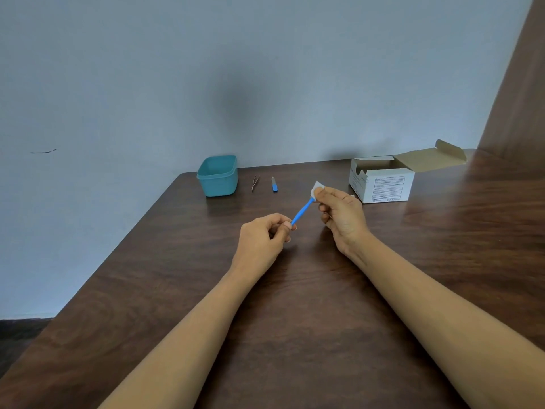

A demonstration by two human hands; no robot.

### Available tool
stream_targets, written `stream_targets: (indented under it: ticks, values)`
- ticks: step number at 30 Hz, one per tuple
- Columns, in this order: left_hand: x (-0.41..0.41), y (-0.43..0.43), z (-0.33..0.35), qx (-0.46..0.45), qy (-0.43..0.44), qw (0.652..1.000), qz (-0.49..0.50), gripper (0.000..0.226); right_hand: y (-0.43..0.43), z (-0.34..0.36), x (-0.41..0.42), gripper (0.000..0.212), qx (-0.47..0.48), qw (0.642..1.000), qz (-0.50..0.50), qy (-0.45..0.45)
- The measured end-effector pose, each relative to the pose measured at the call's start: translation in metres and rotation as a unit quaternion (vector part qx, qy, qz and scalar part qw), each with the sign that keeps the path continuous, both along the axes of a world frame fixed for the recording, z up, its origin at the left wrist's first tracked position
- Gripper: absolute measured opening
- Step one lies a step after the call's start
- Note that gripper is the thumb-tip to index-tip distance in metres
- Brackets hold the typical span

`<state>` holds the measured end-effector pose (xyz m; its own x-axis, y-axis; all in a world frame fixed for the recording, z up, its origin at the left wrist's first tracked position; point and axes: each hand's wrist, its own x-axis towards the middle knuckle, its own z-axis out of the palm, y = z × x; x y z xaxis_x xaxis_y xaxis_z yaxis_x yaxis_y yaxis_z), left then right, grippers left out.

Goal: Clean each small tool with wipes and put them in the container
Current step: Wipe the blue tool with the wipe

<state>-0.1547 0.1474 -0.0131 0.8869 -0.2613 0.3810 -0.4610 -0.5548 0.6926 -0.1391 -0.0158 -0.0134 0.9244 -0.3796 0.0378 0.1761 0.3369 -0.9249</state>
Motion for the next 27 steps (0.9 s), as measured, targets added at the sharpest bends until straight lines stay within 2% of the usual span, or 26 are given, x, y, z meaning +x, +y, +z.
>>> stream_targets:
  ticks: [5,12,16,27]
  values:
    - [-0.0006,-0.0005,0.0002,-0.003,0.004,1.000,-0.005,0.016,-0.0012,0.0009,-0.0014,0.015,-0.016,1.000,0.022,-0.012]
    - [0.0000,-0.0002,0.0007,0.002,0.011,1.000,-0.008,0.015,-0.0002,0.0008,-0.0008,0.003,0.037,0.999,-0.002,-0.007]
    - [0.0004,-0.0004,0.0002,0.004,0.016,1.000,-0.011,0.014,-0.0002,-0.0002,0.0002,0.001,0.031,0.999,-0.009,-0.001]
    - [0.0009,0.0002,0.0018,0.011,0.027,0.999,-0.019,0.014,-0.0032,-0.0010,-0.0005,0.009,0.015,0.999,0.041,-0.007]
